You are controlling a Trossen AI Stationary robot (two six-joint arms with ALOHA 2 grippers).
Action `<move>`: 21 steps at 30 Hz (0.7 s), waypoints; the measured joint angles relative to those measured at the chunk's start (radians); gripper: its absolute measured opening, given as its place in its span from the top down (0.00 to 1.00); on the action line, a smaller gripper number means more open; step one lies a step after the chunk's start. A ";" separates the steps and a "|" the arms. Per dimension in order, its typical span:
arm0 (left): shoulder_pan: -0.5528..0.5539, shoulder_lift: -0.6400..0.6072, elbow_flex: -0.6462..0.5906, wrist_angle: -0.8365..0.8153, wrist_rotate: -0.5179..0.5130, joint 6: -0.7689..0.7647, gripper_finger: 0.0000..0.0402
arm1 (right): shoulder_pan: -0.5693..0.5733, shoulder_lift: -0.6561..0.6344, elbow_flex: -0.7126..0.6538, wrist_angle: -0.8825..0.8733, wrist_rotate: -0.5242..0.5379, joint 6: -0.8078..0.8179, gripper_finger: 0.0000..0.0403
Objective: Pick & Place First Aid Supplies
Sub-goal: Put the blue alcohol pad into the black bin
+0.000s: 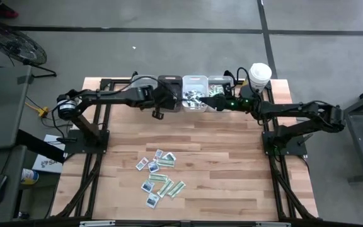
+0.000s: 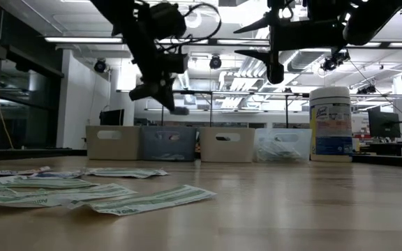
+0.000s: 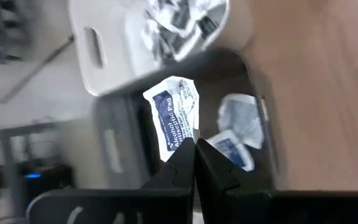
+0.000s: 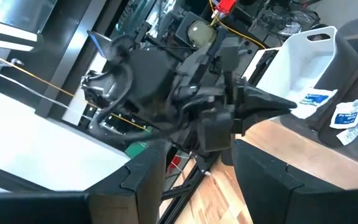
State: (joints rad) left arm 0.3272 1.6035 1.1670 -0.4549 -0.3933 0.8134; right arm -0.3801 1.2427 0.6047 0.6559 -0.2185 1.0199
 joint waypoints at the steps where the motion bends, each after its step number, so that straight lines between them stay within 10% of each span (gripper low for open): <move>1: 0.014 0.000 -0.007 -0.001 0.019 -0.018 1.00 | 0.000 0.000 0.000 0.000 0.000 -0.004 0.56; 21: 0.190 0.068 -0.020 0.026 0.211 -0.142 1.00 | 0.000 0.000 0.000 0.000 0.014 -0.010 0.56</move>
State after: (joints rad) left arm 0.5167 1.6714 1.1473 -0.4286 -0.1824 0.6712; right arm -0.3801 1.2423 0.6048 0.6559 -0.2047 1.0096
